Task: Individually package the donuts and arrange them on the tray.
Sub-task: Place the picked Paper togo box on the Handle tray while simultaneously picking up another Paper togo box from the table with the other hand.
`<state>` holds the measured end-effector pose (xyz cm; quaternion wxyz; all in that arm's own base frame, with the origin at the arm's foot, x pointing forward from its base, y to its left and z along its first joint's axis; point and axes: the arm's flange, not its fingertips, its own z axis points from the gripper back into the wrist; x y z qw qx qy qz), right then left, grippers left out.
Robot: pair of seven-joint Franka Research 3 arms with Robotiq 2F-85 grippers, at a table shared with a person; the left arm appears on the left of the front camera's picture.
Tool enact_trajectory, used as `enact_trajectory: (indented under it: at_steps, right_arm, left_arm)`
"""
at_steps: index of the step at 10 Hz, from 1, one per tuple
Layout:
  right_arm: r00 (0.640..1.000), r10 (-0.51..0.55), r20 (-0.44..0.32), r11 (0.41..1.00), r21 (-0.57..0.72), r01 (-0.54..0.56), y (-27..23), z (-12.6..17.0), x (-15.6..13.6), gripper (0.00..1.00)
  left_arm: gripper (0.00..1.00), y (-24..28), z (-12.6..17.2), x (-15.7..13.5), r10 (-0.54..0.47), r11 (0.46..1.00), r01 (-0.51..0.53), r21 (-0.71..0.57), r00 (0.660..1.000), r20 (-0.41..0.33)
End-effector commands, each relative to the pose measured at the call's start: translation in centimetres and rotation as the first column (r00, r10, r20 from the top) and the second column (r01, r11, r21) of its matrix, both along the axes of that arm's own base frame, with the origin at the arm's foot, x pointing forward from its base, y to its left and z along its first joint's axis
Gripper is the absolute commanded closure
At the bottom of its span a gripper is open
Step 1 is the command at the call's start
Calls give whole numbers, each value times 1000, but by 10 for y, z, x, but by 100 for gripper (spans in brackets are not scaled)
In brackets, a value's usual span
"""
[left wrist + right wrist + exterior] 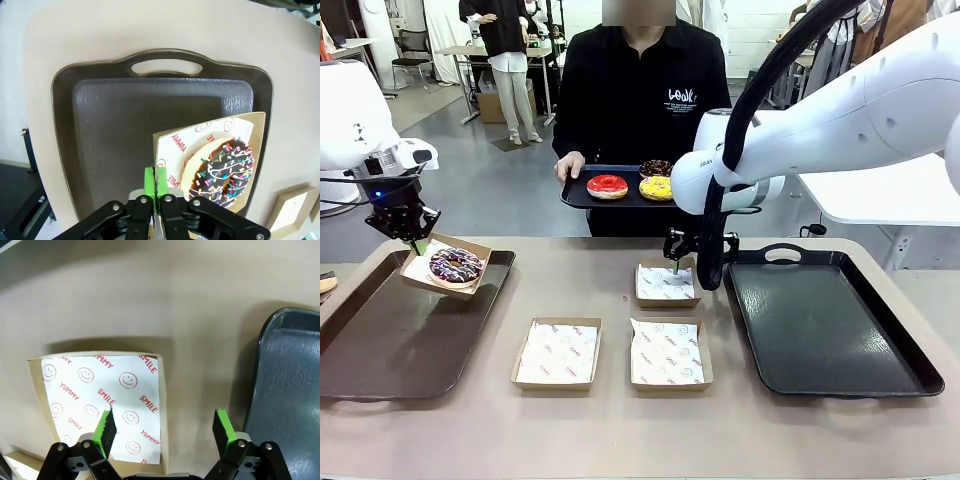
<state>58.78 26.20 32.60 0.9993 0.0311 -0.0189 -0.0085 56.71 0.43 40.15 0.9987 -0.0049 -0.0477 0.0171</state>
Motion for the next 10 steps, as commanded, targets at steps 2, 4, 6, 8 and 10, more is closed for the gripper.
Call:
enact_trajectory:
  at_steps: [2,4,6,8,10]
  right_arm:
    - [1000,-16,-9,1000,-20,16,6,-7,7,0]
    - [1000,-13,-13,1000,-22,13,7,-9,6,0]
    - [1000,-12,-14,1000,-25,12,8,-10,7,0]
    - [1000,-15,-17,999,-29,14,7,-11,7,0]
    - [1000,-14,-19,999,-30,13,7,-13,7,0]
  left_arm:
    - [99,7,-4,10,9,1000,-9,-3,1000,5]
    - [99,7,-6,12,5,1000,-5,1,1000,5]
    - [99,6,-12,16,-15,1000,15,21,1000,-2]
    - [99,5,-18,22,-27,999,27,38,1000,-3]
    - [99,4,-24,29,-35,998,36,46,999,-7]
